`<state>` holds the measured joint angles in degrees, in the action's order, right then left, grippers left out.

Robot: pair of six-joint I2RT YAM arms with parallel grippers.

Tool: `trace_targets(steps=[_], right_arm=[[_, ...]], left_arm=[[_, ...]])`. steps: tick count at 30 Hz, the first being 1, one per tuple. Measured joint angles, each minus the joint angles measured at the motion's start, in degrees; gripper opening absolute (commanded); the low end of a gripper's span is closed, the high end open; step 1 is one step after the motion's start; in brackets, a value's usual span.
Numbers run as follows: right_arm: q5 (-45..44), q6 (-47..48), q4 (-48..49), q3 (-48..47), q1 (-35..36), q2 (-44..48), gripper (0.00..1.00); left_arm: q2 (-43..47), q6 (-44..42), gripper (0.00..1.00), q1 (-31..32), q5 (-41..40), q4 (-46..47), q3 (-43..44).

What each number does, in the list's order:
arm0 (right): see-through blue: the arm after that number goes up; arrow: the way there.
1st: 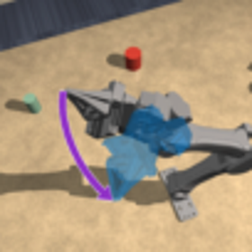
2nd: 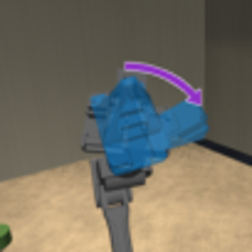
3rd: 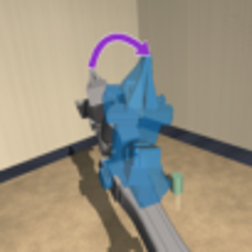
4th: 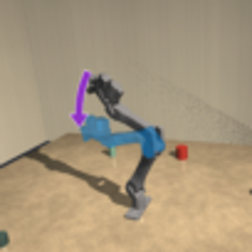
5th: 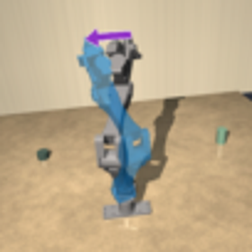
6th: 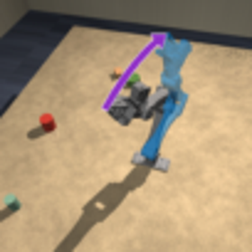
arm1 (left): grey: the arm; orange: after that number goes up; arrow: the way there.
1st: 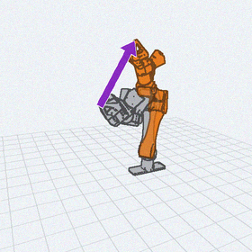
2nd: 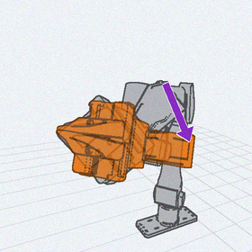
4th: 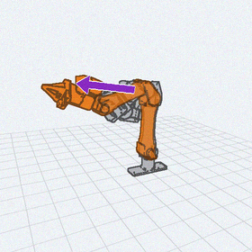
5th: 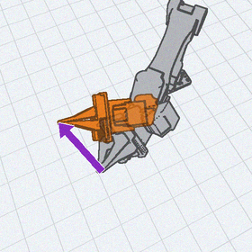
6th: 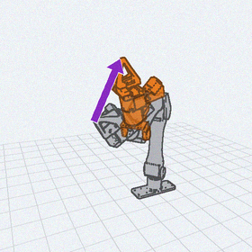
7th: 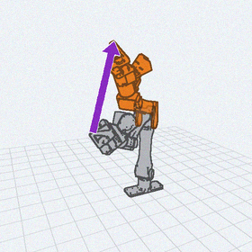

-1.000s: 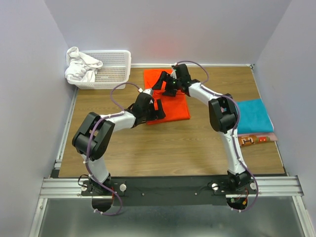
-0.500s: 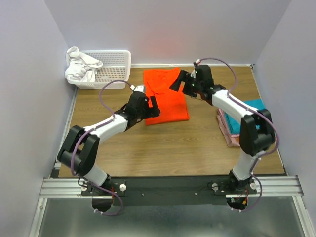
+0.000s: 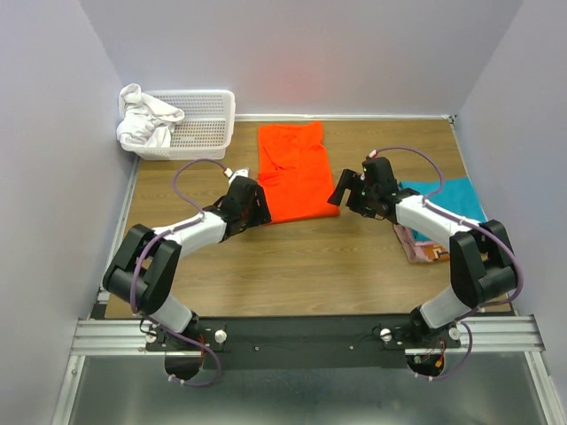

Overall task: Fold and stack the t-shirts
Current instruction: Fold the tshirt

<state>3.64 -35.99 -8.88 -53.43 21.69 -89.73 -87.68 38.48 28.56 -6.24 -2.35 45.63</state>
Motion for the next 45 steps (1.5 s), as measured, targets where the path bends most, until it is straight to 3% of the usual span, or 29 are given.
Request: trace_targets(steps=[8,13,15,16,22,29,32,38,45], right_arm=[[0.2,-0.6,0.2,0.0,-0.8,-2.0,0.93],[0.6,-0.7,0.2,0.0,-1.2,-3.4,0.91],[0.6,-0.6,0.2,0.0,-1.2,-3.7,0.89],[0.7,-0.6,0.2,0.0,-1.3,-3.7,0.88],[0.7,-0.4,0.2,-1.0,-1.6,-5.9,0.59],[1.7,-0.4,0.2,-2.6,-1.6,-9.9,0.53],[3.5,-0.4,0.2,-2.9,-1.6,-11.3,0.39],[6.4,0.0,0.2,-3.2,-1.6,-12.5,0.02],[8.0,0.0,1.7,0.1,-1.7,-10.9,0.0]], left_arm=[[-5.8,0.1,0.45,0.0,0.7,0.3,1.5],[-8.4,-0.2,0.1,0.0,1.4,1.6,2.9],[-9.3,-0.2,0.01,-0.1,2.2,2.3,3.3],[-9.4,-0.4,0.0,-0.1,2.4,2.5,3.4],[-9.5,-0.5,0.0,-0.1,2.6,2.7,3.5],[-9.5,-0.6,0.0,-0.1,2.6,2.7,3.4],[-9.5,-0.6,0.0,-0.1,2.6,2.7,3.4],[-9.5,-0.6,0.0,-0.1,2.6,2.8,3.3],[-7.2,-0.4,0.0,0.0,3.1,4.6,0.0]])
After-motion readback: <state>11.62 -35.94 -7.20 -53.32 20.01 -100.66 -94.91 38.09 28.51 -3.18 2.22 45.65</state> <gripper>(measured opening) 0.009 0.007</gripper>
